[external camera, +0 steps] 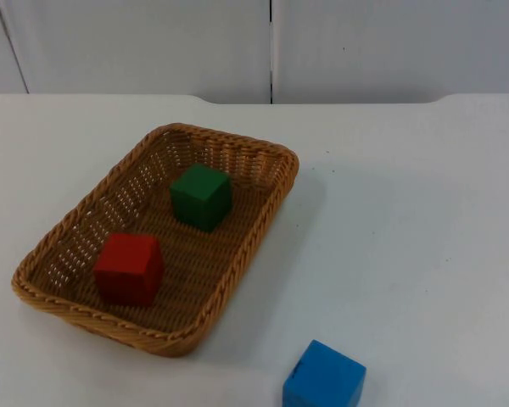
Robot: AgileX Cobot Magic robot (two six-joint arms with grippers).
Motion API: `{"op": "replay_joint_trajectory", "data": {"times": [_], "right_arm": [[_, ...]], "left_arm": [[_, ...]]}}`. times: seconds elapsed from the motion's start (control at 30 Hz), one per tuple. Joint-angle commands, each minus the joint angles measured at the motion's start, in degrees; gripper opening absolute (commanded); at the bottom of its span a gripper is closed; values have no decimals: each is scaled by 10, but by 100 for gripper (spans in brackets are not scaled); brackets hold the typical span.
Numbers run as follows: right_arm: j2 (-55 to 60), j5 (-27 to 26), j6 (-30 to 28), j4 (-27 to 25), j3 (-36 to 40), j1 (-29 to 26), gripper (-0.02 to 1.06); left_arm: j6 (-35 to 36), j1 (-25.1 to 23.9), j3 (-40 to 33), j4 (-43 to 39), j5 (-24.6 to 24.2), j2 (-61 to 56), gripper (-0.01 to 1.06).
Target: Pick up one cube with each hand and place exactly two cubes into the same basket, leaving the remaining cube outside.
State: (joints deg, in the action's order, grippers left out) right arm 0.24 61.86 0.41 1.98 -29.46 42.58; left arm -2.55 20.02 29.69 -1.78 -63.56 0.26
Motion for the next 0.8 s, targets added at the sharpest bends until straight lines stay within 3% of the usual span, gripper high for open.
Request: {"op": "replay_joint_trajectory", "data": {"times": [0.0, 0.77], "right_arm": [[-2, 0, 2, -2, 0, 0, 105], [-2, 0, 2, -8, -1, 0, 105]], "left_arm": [[4, -1, -3, 6, 4, -3, 105], [3, -1, -3, 6, 4, -3, 105]]}}
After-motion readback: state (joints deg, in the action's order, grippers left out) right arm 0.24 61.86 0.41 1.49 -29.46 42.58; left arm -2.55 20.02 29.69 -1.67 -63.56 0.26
